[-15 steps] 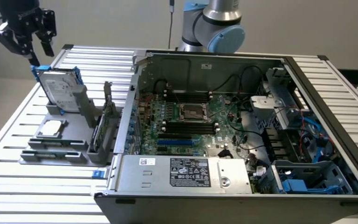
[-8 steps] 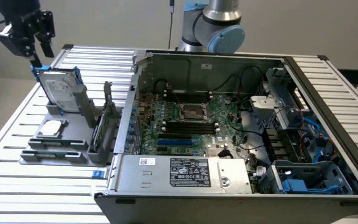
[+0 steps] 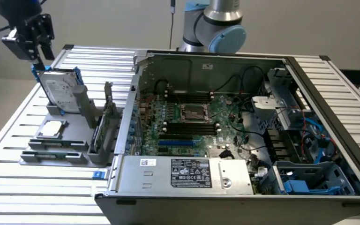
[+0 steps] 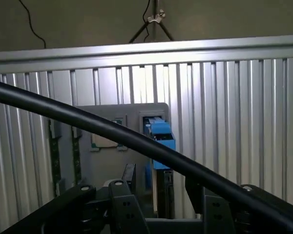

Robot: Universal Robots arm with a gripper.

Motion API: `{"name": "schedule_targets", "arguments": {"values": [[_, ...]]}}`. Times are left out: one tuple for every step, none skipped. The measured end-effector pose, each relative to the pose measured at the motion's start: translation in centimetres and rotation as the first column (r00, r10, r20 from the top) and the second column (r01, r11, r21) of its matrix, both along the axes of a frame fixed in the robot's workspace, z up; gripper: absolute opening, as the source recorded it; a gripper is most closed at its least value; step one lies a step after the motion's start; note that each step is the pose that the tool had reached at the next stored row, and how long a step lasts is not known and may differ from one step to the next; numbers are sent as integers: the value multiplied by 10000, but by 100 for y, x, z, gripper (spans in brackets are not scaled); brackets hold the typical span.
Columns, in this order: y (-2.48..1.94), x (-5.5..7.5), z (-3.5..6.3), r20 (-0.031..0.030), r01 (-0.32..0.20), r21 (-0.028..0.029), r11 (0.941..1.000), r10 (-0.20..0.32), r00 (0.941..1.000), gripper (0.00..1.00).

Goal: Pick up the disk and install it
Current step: 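Pick up the disk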

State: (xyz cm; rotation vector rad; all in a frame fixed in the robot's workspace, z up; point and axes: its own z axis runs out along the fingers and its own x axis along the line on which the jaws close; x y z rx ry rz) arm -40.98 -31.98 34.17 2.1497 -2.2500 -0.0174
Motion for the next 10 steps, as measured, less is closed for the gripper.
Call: {"name": "schedule_targets", "arguments": {"values": [[0, -6, -13, 20, -98, 12, 10000, 98, 9999, 53], [2, -13, -28, 48, -180, 25, 9998, 180, 9998, 53], [3, -21, -44, 84, -254, 36, 9997, 254, 9996, 53], [5, -31, -61, 121, -315, 48, 9995, 314, 9994, 53], [11, -44, -78, 160, -355, 61, 9993, 354, 9992, 53], [17, -57, -96, 198, -388, 75, 9992, 386, 9991, 53], [24, -69, -112, 229, -413, 88, 9991, 411, 9989, 53], [32, -81, -126, 255, -437, 103, 9990, 434, 9987, 53], [39, -92, -140, 277, -459, 119, 9989, 456, 9986, 53], [47, -103, -151, 292, -478, 136, 9988, 474, 9985, 53]]}}
